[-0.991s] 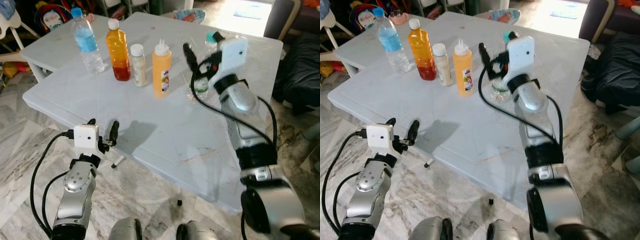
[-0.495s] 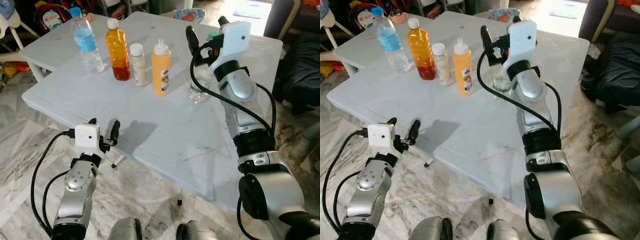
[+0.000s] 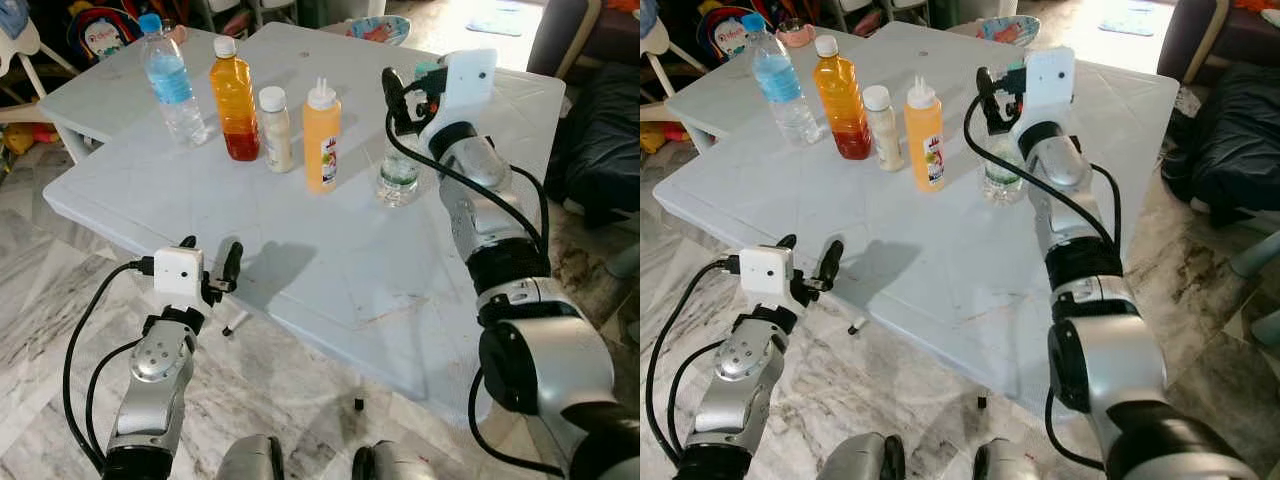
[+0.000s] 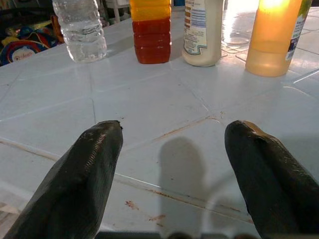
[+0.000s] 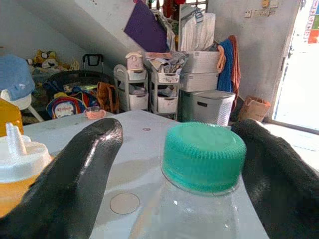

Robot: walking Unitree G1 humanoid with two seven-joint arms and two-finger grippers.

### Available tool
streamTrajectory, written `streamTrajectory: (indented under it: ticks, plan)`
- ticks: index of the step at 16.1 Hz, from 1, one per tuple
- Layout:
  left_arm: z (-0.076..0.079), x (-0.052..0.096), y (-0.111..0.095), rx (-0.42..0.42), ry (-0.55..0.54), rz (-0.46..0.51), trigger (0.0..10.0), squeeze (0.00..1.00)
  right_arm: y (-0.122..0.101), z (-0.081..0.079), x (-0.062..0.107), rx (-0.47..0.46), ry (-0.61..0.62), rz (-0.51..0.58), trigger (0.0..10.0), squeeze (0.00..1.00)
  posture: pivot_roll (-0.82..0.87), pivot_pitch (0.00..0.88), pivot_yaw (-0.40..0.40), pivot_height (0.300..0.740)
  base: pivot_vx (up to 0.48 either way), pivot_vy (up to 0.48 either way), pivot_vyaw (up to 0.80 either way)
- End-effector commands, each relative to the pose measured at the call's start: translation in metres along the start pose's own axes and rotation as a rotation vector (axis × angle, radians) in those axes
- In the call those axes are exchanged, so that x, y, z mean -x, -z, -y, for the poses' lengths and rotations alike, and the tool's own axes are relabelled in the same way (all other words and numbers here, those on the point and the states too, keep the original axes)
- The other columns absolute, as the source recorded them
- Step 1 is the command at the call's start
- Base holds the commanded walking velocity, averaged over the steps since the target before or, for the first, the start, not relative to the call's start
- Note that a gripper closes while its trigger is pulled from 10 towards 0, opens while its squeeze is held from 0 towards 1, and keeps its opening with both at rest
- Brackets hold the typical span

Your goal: Restocking fridge

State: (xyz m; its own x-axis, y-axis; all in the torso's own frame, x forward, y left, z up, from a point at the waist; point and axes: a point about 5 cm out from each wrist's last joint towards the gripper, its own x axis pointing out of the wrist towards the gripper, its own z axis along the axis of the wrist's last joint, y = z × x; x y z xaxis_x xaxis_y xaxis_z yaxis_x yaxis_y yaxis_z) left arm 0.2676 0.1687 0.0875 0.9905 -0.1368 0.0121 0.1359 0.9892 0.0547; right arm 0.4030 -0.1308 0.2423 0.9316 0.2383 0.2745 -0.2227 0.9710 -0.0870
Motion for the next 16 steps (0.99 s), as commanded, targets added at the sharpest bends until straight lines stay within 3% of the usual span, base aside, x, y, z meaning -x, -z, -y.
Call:
streamTrajectory:
  ticks: [1,16]
  plan:
    - [-0.003,0.001,-0.001,-0.01,0.0,-0.003,10.0,0.0,-0.005,-0.004,-0.005,-0.011,-0.015,0.013,0.0,0.0,0.04,0.097,0.057,0.74,0.0,0.0,0.0]
    - [0.0,-0.002,0.0,-0.014,0.014,-0.006,10.0,0.0,0.013,0.005,0.012,0.073,0.012,-0.024,0.0,0.0,0.03,0.089,0.057,0.74,0.0,0.0,0.0]
